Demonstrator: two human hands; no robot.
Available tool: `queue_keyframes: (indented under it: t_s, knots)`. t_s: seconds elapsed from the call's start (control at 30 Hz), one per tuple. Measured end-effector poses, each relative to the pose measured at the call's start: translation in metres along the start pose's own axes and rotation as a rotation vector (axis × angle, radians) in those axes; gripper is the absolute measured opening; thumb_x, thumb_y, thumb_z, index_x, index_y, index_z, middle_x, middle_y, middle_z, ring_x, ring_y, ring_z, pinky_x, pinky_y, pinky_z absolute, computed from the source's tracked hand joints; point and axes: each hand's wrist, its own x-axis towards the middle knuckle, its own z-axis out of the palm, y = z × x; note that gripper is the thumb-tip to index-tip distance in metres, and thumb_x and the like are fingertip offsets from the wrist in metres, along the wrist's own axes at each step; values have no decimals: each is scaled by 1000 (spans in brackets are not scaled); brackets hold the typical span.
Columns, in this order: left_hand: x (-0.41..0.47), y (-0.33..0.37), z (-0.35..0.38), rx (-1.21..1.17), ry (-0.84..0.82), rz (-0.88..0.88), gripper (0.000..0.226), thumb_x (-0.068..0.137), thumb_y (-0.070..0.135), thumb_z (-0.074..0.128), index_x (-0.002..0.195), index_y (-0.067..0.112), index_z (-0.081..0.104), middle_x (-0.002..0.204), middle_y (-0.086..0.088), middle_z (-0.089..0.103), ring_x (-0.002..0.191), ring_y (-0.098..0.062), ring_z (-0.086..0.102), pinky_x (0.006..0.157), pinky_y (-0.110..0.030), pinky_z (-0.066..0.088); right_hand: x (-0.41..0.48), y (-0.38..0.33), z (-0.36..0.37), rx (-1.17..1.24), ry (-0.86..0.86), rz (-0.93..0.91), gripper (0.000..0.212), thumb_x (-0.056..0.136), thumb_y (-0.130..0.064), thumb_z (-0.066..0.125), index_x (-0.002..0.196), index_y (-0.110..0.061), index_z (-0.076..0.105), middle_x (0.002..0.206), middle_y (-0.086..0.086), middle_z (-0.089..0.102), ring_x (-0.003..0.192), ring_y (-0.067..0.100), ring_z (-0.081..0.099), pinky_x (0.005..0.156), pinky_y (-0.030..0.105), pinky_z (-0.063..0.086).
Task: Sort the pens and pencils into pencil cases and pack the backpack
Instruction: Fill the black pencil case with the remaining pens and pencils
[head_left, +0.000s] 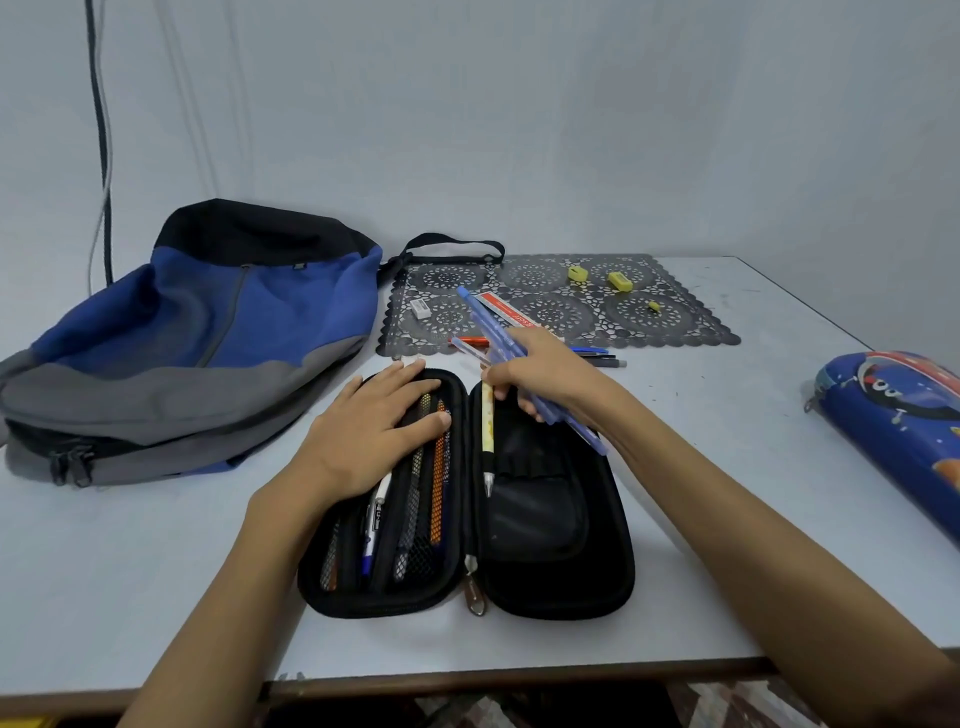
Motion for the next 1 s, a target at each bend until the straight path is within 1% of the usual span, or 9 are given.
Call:
queue_keyframes:
  t_s: [0.07,0.2,0.37,0.57,0.63,0.73,0.8,0.9,1.0]
  knots:
    - [0,0,0,-5,0,0,93,65,81,17,145,39,37,160,18,16,147,1,6,122,-35,1,-1,-2,1,-132,44,-42,16,87,-9,60,100,-4,54,73,12,61,40,18,49,42,27,44]
    - [-1,0,0,-11,5,-2,93,65,81,17,145,38,38,160,18,16,147,1,7,121,-34,0,0,-5,9,-388,140,-99,16,84,-13,60,97,-3,56,77,11,57,53,19,49,63,38,50]
    - [-1,2,0,-8,6,-10,93,64,81,17,144,39,38,160,18,17,147,1,8,120,-33,1,-4,-6,8,-252,71,-55,13,85,-11,62,92,-6,53,70,11,57,42,15,50,47,26,42]
    - [0,0,0,-8,5,-12,91,64,81,17,143,40,39,159,19,17,146,1,8,120,-34,1,-11,-13,10,-432,28,-102,15,88,-9,56,81,-18,46,62,6,59,41,16,57,37,19,42]
    - [0,0,0,-13,5,-14,91,64,81,18,143,40,39,159,19,18,146,1,9,121,-34,2,-13,-15,11,-502,37,-115,5,89,-10,55,91,-12,51,70,9,63,47,18,58,43,21,47]
    - [1,-1,1,-12,8,-6,90,66,80,19,143,41,40,159,19,18,146,1,10,121,-35,3,-13,-16,15,-641,77,-118,18,87,-10,56,103,-2,57,88,15,66,60,23,57,65,39,54]
    - [2,-2,2,-12,7,-5,89,66,80,19,143,41,40,159,19,18,146,1,10,121,-35,4,-13,-17,17,-692,94,-129,18,87,-11,57,102,-1,58,92,17,65,61,23,56,69,41,54]
    - [2,-2,2,-13,10,-1,89,66,80,19,143,40,40,159,18,18,146,0,10,121,-37,5,-13,-17,14,-664,61,-103,17,87,-10,56,102,-2,58,87,17,68,60,25,63,60,32,53]
    - [2,-2,2,-12,15,4,89,66,80,19,142,40,41,159,18,19,146,0,10,121,-38,7,-14,-15,11,-495,16,-59,17,87,-7,54,103,-2,55,69,14,67,46,19,62,40,22,47]
